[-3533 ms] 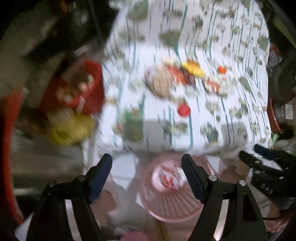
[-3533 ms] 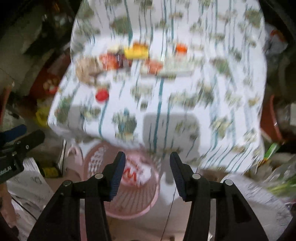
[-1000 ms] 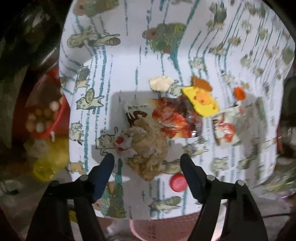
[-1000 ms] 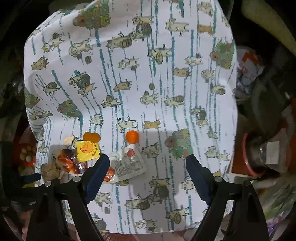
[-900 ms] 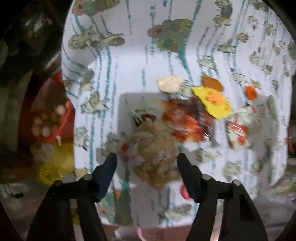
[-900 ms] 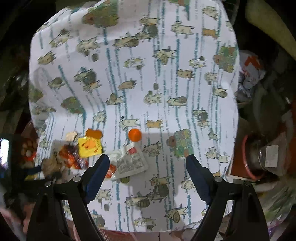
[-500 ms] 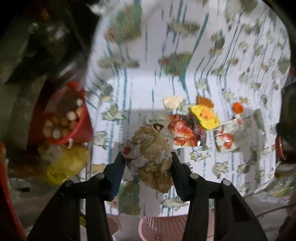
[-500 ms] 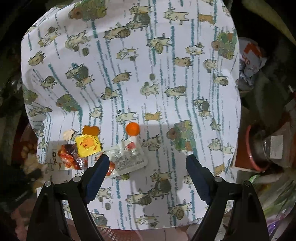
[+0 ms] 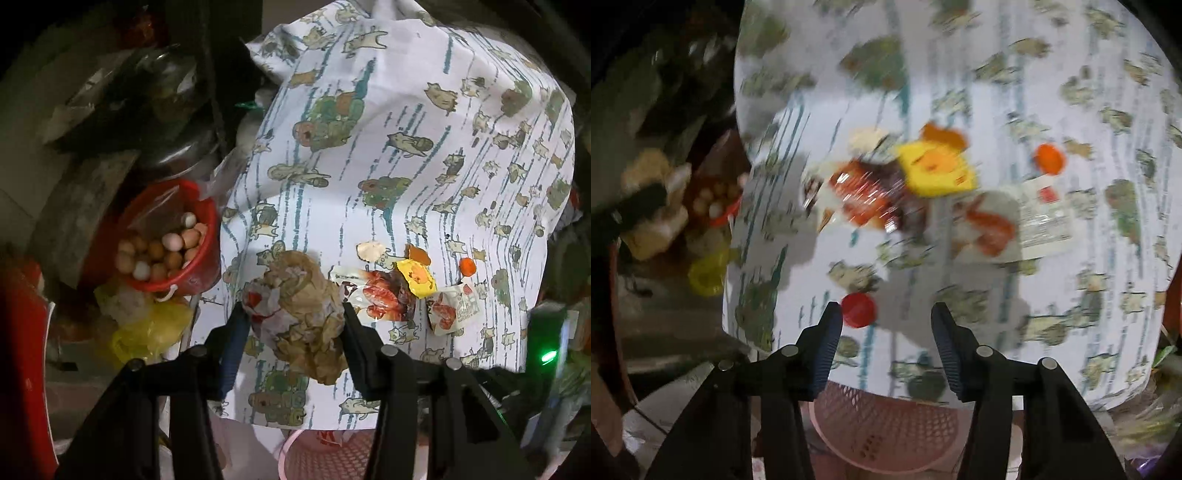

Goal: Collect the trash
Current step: 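Grasp the red bottle cap with the right tool while the left tool holds the paper, then carry the paper and cap into the pink basket and open both tools, then raise both open tools back over the remaining trash on the table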

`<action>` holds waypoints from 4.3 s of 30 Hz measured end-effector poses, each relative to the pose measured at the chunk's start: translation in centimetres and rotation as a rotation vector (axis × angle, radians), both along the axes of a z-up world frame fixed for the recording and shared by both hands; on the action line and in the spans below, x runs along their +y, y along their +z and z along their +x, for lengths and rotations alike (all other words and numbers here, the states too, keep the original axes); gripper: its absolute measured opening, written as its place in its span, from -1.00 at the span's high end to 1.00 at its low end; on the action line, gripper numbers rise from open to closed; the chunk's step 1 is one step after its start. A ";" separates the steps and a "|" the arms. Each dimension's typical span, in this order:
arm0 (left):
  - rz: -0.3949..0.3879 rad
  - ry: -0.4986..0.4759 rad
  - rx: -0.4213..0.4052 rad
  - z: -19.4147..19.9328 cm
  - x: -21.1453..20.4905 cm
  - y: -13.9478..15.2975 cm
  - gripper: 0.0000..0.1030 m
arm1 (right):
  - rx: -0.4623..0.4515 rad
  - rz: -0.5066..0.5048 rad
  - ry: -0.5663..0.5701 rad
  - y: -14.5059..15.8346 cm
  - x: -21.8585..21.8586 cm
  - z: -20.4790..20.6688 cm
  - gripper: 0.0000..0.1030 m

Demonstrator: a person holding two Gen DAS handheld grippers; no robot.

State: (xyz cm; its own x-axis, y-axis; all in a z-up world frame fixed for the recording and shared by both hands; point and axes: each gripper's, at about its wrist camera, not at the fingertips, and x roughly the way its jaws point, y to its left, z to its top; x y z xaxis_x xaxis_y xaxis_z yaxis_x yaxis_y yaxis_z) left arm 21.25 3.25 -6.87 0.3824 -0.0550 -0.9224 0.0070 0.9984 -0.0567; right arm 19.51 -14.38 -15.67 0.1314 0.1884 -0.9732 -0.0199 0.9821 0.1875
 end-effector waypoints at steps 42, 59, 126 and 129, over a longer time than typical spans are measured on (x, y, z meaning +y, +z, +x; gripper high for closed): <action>-0.005 -0.057 -0.108 -5.1 -0.8 5.4 0.10 | -0.280 -0.144 -0.054 8.0 -3.9 -4.8 0.42; -0.080 -0.165 0.150 -13.8 -4.1 -3.4 0.09 | -0.103 0.077 -0.048 5.2 -4.4 -14.4 0.42; 0.145 -0.083 -0.248 -16.8 -3.8 1.8 -0.73 | -0.338 -0.146 -0.165 5.5 -6.8 -13.5 -0.04; 0.155 -0.080 -0.322 -17.4 -3.8 3.0 -0.86 | -0.348 -0.152 -0.168 5.7 -6.8 -13.3 -0.04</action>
State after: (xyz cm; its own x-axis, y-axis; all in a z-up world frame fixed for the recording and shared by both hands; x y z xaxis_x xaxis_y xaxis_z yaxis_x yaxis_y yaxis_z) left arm 3.87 -0.55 -3.83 0.6545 0.0344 -0.7553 0.0779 0.9906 0.1126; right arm 6.16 -21.15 -9.99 0.4741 -0.0062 -0.8805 0.1062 0.9931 0.0502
